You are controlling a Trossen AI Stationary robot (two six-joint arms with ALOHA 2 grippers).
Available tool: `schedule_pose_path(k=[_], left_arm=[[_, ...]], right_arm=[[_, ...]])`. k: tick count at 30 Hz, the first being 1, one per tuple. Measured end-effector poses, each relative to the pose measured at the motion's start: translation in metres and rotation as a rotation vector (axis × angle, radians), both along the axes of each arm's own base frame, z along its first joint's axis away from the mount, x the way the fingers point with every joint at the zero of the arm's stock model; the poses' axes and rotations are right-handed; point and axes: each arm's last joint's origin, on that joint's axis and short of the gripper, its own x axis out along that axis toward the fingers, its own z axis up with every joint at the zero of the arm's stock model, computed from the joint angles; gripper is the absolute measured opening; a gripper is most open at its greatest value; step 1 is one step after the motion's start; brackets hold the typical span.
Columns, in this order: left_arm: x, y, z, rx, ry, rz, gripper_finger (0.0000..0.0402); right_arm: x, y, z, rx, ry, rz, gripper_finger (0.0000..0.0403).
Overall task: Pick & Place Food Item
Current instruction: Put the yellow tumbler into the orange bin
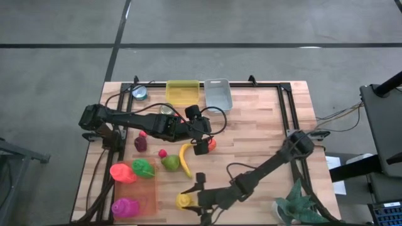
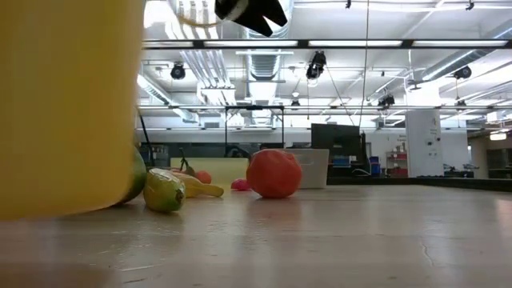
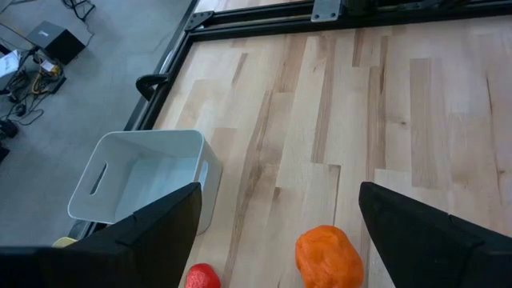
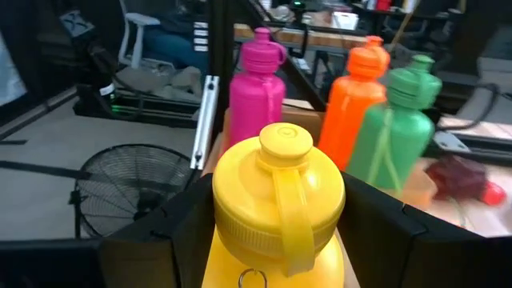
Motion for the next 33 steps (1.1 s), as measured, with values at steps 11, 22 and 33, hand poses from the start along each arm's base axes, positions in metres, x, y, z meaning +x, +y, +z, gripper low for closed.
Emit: schedule_pose_path(k=[11, 22, 33], left_arm=[[0.000, 0.000, 0.000, 0.000, 0.000, 0.000, 0.0342], [0.000, 0.000, 0.000, 0.000, 0.000, 0.000, 0.0342], [0.000, 0.000, 0.000, 0.000, 0.000, 0.000, 0.0342]], right_arm=[[0.034, -0.001, -0.001, -0.035, 0.025, 0.076, 0.0221], [0.044, 0.004, -0.011, -0.050, 0.027, 0.097, 0.0221], [0.044, 0.004, -0.012, -0.047, 0.031, 0.102, 0.0221]])
